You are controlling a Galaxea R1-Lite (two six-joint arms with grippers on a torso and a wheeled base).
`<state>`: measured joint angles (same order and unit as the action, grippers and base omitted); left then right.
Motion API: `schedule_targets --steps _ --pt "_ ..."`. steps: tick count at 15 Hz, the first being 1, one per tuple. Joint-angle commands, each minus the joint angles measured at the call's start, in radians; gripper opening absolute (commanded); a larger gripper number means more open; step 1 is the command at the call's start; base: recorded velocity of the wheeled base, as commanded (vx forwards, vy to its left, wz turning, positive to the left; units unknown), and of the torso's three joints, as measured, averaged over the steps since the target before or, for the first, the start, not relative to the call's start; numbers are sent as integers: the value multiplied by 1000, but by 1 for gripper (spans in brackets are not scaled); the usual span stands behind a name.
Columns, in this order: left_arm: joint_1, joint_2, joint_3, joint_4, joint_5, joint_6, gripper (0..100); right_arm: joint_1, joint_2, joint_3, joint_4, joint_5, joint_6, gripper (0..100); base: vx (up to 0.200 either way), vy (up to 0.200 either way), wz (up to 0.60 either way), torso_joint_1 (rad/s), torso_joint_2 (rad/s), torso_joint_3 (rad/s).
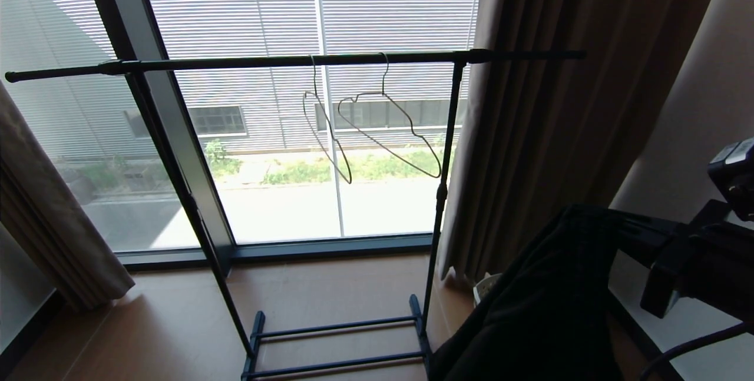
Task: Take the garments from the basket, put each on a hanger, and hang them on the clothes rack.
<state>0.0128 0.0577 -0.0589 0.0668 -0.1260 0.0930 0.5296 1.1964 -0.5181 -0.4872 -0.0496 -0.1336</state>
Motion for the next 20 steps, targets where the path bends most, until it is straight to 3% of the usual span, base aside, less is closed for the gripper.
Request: schedule_targets --steps 1,3,4,6,8,10,16,20 --pt "-27 237 -199 -19 -21 -68 100 90 143 -125 7 -10 34 0 0 0 0 0 0 0" --pt "-76 498 -248 -53 -127 -85 100 139 261 -204 6 -36 57 0 0 0 0 0 0 0" --pt "-96 584 -254 -94 -127 -91 100 141 298 -229 4 -46 57 0 0 0 0 0 0 0" --pt "-246 919 -265 -377 -63 -108 100 141 436 -355 -2 -90 85 0 0 0 0 0 0 0" --pt "-421 1136 -280 -509 42 -157 100 144 508 -453 6 -121 137 0 0 0 0 0 0 0" --pt "-556 1297 -325 -591 97 -196 100 178 558 -530 13 -142 137 0 0 0 0 0 0 0" --pt "-695 1547 -519 -598 98 -200 100 254 654 -741 127 -197 138 0 0 0 0 0 0 0" --pt "-767 1674 -616 -599 104 -208 100 267 690 -770 139 -207 138 0 0 0 0 0 0 0"
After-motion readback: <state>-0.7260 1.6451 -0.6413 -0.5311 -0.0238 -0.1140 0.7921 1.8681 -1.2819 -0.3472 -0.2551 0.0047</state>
